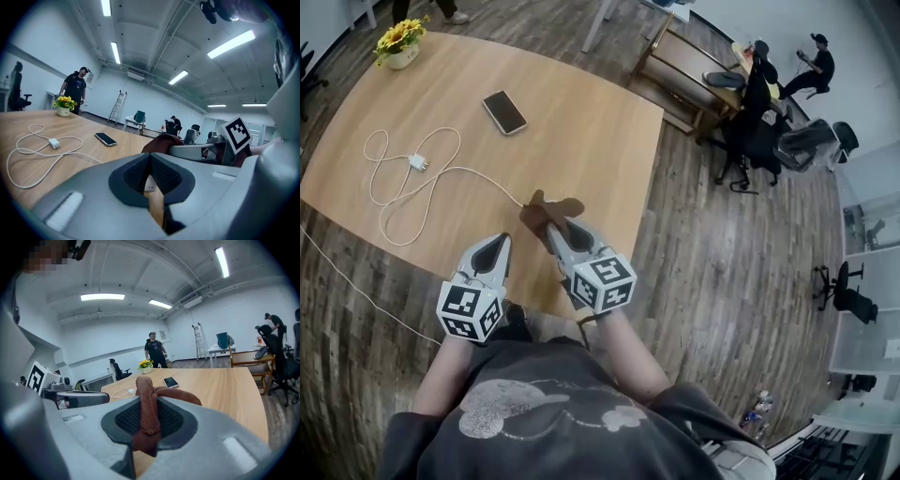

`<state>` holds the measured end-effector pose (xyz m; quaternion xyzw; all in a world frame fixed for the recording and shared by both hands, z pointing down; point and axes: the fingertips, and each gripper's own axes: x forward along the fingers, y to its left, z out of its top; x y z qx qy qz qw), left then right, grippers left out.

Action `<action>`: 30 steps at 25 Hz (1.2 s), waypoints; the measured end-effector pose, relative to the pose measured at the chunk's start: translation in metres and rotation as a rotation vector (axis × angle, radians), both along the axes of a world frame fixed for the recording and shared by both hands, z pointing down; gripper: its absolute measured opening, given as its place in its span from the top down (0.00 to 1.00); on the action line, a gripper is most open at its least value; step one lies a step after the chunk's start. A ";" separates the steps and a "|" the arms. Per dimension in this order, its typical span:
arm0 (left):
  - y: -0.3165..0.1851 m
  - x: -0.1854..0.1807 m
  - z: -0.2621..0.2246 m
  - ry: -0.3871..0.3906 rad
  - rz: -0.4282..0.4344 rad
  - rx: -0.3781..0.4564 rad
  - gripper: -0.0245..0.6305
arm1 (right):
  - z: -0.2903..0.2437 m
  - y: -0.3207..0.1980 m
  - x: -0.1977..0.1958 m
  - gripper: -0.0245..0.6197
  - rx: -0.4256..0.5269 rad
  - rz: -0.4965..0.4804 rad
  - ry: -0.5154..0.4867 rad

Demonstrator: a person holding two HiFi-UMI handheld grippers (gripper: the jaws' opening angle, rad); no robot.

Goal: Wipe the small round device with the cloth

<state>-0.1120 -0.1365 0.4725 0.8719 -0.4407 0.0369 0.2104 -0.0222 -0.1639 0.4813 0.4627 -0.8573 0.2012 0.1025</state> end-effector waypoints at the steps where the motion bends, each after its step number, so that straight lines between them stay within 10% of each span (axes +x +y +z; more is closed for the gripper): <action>1: -0.001 0.000 0.002 0.000 0.004 -0.006 0.93 | 0.003 -0.003 0.003 0.87 -0.007 0.012 0.002; 20: -0.011 0.024 0.006 -0.014 -0.069 -0.030 0.93 | 0.040 0.012 0.100 0.87 -0.118 0.159 0.001; 30: -0.013 0.016 0.001 -0.028 -0.130 -0.013 0.93 | -0.019 0.037 0.038 0.87 0.041 -0.125 -0.035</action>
